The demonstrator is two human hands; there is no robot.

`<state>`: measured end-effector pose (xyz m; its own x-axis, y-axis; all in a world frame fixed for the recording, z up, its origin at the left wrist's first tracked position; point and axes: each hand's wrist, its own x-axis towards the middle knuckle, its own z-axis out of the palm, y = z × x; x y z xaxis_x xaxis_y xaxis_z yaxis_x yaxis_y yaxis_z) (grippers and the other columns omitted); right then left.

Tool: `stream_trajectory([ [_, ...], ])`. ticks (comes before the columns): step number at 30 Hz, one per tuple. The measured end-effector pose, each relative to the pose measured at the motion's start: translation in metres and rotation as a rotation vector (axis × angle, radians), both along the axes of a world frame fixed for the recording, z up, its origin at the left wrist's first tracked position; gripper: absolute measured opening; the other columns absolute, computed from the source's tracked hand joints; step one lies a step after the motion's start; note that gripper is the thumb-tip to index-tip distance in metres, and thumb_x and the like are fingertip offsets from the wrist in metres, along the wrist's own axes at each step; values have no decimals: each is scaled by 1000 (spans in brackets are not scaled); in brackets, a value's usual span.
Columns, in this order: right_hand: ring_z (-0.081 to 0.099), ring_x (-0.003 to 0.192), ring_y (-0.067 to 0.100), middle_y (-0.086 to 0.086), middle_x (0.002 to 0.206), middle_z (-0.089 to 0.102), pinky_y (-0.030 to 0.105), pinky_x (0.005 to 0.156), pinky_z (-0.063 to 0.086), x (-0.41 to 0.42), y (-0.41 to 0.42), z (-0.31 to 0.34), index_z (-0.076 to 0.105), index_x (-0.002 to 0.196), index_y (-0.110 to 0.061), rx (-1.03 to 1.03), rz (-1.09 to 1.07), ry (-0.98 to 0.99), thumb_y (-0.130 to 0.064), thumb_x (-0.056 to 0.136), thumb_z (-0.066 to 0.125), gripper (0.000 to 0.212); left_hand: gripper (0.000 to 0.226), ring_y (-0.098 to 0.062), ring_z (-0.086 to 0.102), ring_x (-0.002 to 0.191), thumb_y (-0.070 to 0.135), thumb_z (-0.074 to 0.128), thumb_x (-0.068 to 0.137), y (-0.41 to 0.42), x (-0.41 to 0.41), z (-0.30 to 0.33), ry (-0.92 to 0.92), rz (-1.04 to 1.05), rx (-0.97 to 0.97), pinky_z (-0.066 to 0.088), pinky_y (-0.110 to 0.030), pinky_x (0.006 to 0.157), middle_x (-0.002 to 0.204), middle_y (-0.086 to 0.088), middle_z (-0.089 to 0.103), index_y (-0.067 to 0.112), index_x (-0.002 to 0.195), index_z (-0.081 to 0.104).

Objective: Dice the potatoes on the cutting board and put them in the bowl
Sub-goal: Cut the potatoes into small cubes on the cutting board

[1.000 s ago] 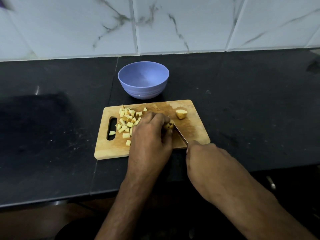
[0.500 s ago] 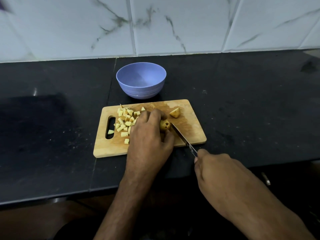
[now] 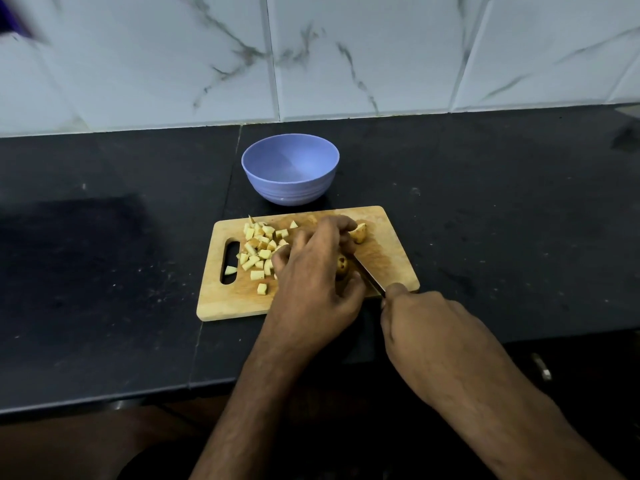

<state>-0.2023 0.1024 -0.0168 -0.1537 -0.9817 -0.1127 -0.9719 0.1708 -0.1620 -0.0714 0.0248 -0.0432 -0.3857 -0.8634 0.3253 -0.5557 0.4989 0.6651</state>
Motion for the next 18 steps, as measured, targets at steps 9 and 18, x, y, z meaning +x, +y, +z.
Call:
stream_trajectory([
  [9, 52, 74, 15, -3, 87, 50, 27, 59, 39, 3, 5, 1, 43, 124, -21, 33, 19, 27, -26, 105, 34, 22, 68, 0, 34, 132, 22, 66, 83, 0, -3, 0, -89, -25, -18, 19, -40, 109, 128, 21, 55, 33, 142, 35],
  [18, 55, 72, 14, -6, 83, 53, 28, 59, 41, 3, 9, 0, 47, 117, -23, -33, 7, -24, -32, 106, 29, 23, 49, -6, 43, 119, 19, 65, 85, 6, 0, -2, -65, 74, -84, 24, -32, 95, 120, 18, 49, 32, 129, 48],
])
